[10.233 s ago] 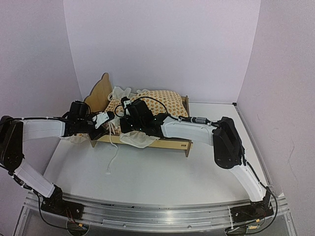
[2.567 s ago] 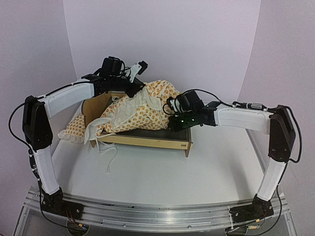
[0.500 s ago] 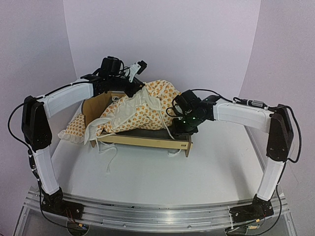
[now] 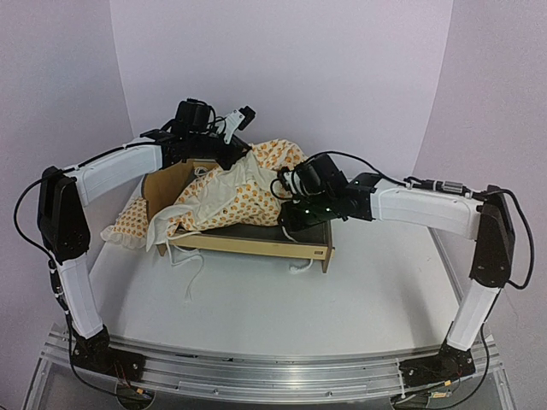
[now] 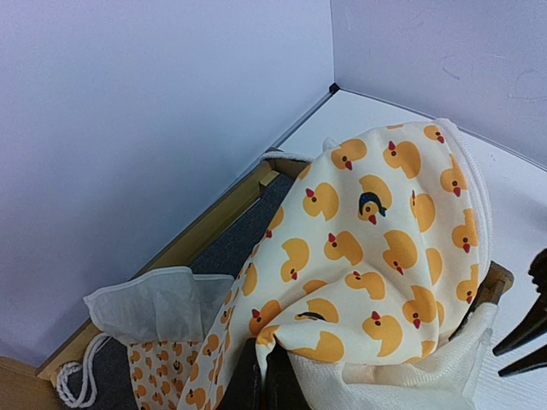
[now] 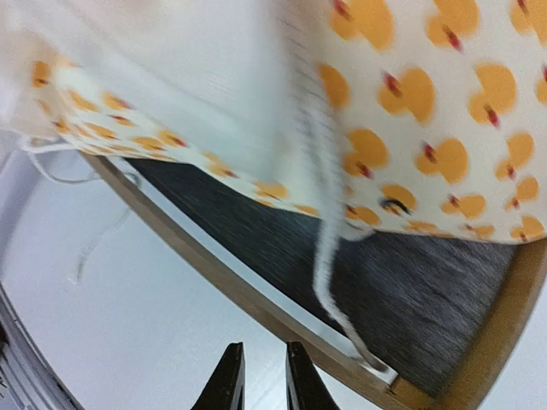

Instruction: Set up the pet bed

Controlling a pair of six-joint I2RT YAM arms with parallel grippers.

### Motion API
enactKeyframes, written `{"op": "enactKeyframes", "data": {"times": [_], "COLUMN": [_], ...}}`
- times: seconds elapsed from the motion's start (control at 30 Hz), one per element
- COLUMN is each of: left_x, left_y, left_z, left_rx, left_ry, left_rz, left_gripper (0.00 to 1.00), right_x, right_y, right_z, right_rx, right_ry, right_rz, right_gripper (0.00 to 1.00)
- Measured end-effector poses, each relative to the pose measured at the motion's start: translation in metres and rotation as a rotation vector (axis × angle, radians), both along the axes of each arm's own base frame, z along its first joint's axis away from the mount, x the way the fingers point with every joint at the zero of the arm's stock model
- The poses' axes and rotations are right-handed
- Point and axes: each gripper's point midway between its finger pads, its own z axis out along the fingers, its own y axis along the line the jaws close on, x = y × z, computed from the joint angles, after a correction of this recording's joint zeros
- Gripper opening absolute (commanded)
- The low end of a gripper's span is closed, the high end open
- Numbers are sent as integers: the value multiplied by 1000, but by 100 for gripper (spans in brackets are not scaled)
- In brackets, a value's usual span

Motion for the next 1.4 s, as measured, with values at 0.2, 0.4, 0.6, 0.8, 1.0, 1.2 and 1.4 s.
{"op": "enactKeyframes", "data": {"times": [0.2, 0.4, 0.6, 0.8, 1.0, 1.2, 1.4], "left_x": [0, 0, 1, 1, 1, 1, 1], "left_y": [0, 0, 0, 0, -1, -1, -1], "left_z": [0, 0, 2, 3, 4, 4, 4], "left_rx": [0, 0, -4, -6, -8, -8, -8], "left_ry": [0, -1, -7, -10, -16, -16, -16], "left_rz": [0, 0, 0, 1, 0, 0, 0], "left_gripper": [0, 0, 0, 0, 0, 0, 0], "right_x": [12, 34, 45, 39, 27, 37, 56], "right_y": [31, 38, 39, 28, 9, 2, 1], "right_z": [26, 18, 7, -24, -53, -40, -20], "right_rx": [170, 226, 270, 251, 183, 190, 228], "right_ry": [-101, -121, -87, -29, 19, -12, -43], "right_rz": [56, 33, 24, -12, -51, -75, -93], "right_gripper": [15, 19, 23, 25, 27, 29, 31]}}
